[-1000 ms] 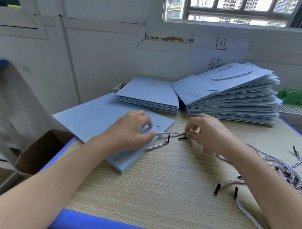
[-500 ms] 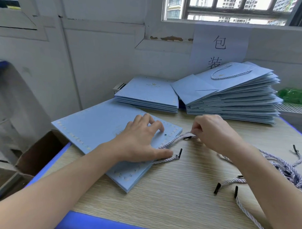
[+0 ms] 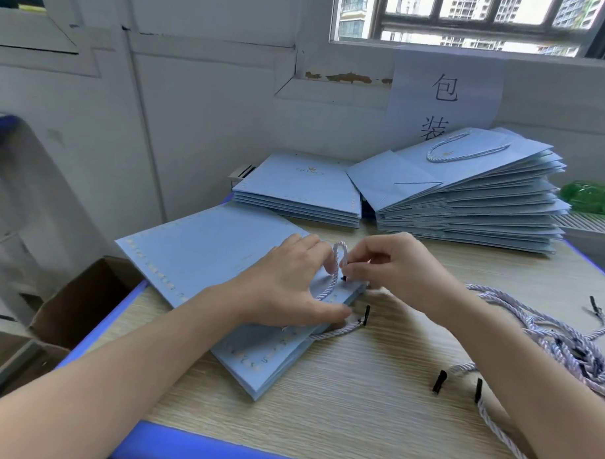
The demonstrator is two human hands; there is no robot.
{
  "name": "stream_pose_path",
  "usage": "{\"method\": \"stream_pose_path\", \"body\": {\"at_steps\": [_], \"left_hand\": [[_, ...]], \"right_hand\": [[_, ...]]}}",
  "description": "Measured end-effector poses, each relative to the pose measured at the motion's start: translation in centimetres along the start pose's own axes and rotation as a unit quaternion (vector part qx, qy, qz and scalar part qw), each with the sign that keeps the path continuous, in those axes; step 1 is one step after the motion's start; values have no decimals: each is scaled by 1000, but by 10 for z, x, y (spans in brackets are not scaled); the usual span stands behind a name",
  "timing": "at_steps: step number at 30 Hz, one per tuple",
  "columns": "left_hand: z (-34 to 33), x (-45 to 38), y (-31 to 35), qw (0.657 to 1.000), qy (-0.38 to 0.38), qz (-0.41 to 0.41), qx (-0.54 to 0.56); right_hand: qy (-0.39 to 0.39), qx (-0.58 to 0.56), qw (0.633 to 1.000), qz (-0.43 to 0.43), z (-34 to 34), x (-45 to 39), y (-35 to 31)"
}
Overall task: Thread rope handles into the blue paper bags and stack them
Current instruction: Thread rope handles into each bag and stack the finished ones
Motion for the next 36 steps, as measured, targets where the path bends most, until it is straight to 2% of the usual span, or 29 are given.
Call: {"method": "stream_pose_path", "body": {"at_steps": [6, 10, 13, 16, 18, 22, 24, 27, 31, 34, 36], "left_hand": [[7, 2, 2, 999, 28, -8, 42], [21, 5, -2, 992, 75, 3, 98], [26, 8, -8, 988, 90, 22, 127], [34, 8, -13, 984, 112, 31, 138], [37, 9, -14, 979, 115, 39, 162], [44, 12, -20, 966, 134, 53, 213], [48, 13, -24, 955, 164, 54, 242], [47, 14, -26, 948, 183, 50, 254], [38, 12, -24, 958, 168, 68, 223], [36, 11, -24, 963, 166, 84, 196], [35, 10, -25, 971, 161, 99, 144]], "right_hand": [[31, 131, 990, 32, -5, -2, -9], [-2, 217, 974, 59, -14, -4, -15], [-41, 216, 975, 38, -12, 1, -16], [-42, 221, 973, 45, -6, 7, -19], [-16, 235, 970, 57, -1, 10, -24], [123, 202, 966, 108, 23, 19, -40], [155, 189, 962, 121, 28, 21, -41], [126, 226, 962, 90, 11, 13, -30], [134, 267, 951, 75, 0, 6, -28], [59, 227, 968, 83, 3, 9, -30], [28, 191, 980, 49, 17, 12, -23]]}}
Point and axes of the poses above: each hand's wrist, its own x-axis away from the middle knuckle, its own z-axis out of the back of the hand, y = z × x, the point moved 9 cm from there along -x, towards the middle knuckle, and after that the axes turned 10 degrees about -y, right-handed, at the moved point
